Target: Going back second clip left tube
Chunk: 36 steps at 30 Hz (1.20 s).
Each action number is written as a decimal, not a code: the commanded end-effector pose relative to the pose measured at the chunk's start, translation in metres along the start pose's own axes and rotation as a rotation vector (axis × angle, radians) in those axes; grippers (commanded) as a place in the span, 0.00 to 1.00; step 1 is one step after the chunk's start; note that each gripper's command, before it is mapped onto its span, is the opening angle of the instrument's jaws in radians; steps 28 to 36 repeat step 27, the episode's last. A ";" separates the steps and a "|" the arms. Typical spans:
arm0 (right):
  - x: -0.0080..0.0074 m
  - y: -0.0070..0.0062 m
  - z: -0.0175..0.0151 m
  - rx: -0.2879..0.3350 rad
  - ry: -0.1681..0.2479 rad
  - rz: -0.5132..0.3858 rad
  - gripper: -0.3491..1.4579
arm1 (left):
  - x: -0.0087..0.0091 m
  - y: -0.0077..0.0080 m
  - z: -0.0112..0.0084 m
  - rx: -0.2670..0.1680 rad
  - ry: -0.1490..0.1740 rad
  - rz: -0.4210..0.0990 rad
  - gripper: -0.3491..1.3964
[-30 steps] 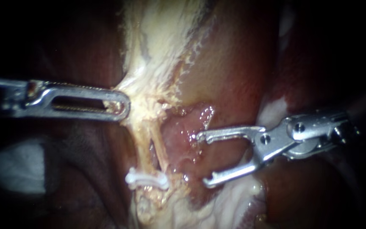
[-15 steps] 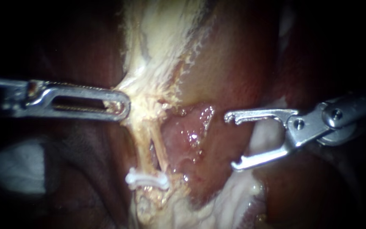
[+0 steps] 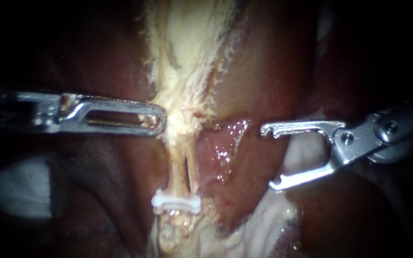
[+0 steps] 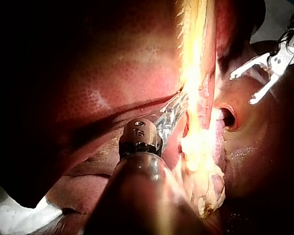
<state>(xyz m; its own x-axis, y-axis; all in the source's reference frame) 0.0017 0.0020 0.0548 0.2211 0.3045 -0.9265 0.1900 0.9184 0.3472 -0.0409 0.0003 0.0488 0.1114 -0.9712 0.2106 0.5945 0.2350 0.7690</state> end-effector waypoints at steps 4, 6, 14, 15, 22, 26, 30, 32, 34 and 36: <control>-0.0001 0.0000 -0.0003 0.001 0.000 0.000 0.52 | -0.0006 0.0003 0.0014 -0.004 -0.002 -0.002 0.00; -0.0001 -0.0001 -0.0003 0.001 0.000 0.000 0.52 | -0.0008 0.0003 0.0019 -0.004 -0.003 -0.003 0.00; 0.0000 -0.0001 -0.0003 0.001 0.000 0.000 0.52 | -0.0010 0.0002 0.0023 -0.001 0.000 -0.004 0.00; 0.0000 -0.0001 -0.0003 0.001 0.000 0.000 0.52 | -0.0010 0.0002 0.0023 -0.001 -0.001 -0.004 0.00; 0.0001 -0.0001 -0.0003 0.000 0.000 0.000 0.52 | -0.0009 0.0002 0.0022 -0.001 0.000 -0.004 0.00; 0.0001 -0.0002 -0.0002 0.000 0.000 0.000 0.52 | -0.0008 0.0001 0.0021 -0.001 0.000 -0.004 0.00; 0.0002 -0.0002 -0.0002 0.000 0.000 0.000 0.52 | -0.0008 0.0001 0.0021 -0.001 0.000 -0.004 0.00; 0.0002 -0.0002 -0.0002 0.000 0.000 0.000 0.52 | -0.0008 0.0001 0.0021 -0.001 0.000 -0.004 0.00; 0.0002 -0.0002 -0.0002 0.000 0.000 0.000 0.52 | -0.0008 0.0001 0.0021 -0.001 0.000 -0.004 0.00; 0.0002 -0.0002 -0.0002 0.000 0.000 0.000 0.52 | -0.0008 0.0001 0.0021 -0.001 0.000 -0.004 0.00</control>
